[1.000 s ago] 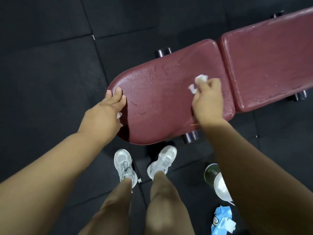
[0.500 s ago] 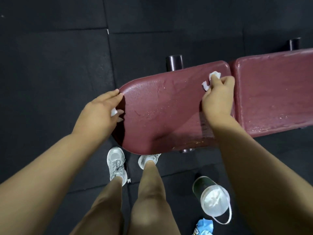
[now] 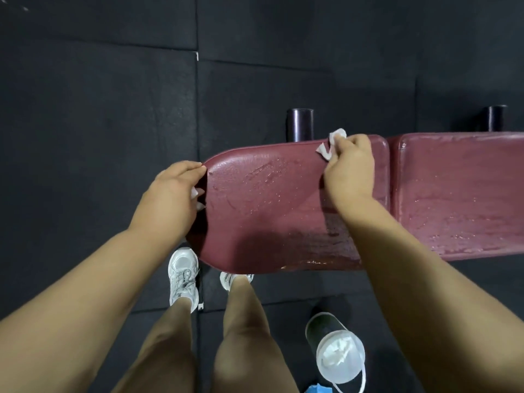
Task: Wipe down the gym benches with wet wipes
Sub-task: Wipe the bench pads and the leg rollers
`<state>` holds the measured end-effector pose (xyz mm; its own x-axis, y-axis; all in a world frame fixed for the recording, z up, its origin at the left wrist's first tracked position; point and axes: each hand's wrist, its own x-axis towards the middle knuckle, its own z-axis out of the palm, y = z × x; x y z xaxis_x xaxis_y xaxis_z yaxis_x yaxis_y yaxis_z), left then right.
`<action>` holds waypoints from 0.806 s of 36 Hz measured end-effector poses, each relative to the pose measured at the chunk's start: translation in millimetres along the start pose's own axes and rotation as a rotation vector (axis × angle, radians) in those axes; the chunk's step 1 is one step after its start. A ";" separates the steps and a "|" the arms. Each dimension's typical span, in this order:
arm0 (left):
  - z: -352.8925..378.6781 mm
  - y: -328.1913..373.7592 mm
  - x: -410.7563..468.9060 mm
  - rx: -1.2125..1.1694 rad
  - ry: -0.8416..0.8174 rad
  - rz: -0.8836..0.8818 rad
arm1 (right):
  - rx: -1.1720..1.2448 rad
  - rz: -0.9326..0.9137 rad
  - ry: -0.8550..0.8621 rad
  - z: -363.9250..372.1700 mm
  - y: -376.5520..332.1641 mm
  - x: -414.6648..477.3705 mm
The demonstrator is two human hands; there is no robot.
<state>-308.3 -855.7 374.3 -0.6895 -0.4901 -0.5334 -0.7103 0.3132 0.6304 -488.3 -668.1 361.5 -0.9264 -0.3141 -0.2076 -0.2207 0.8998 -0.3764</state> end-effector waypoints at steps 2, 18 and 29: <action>-2.9 -1.5 -0.1 0.116 0.020 0.020 | 0.078 0.076 0.034 9.7 -13.9 -3.8; -38.7 -32.0 -15.2 0.415 -0.234 0.088 | 0.020 -0.102 -0.069 27.6 -59.9 -14.6; -63.8 -66.7 -24.1 0.602 -0.264 0.084 | -0.130 -0.903 -0.456 63.4 -110.8 -79.1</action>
<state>-235.2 -916.7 381.0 -0.7033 -0.2525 -0.6645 -0.5552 0.7789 0.2916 -371.3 -762.1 362.4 -0.1987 -0.9529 -0.2292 -0.8361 0.2868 -0.4677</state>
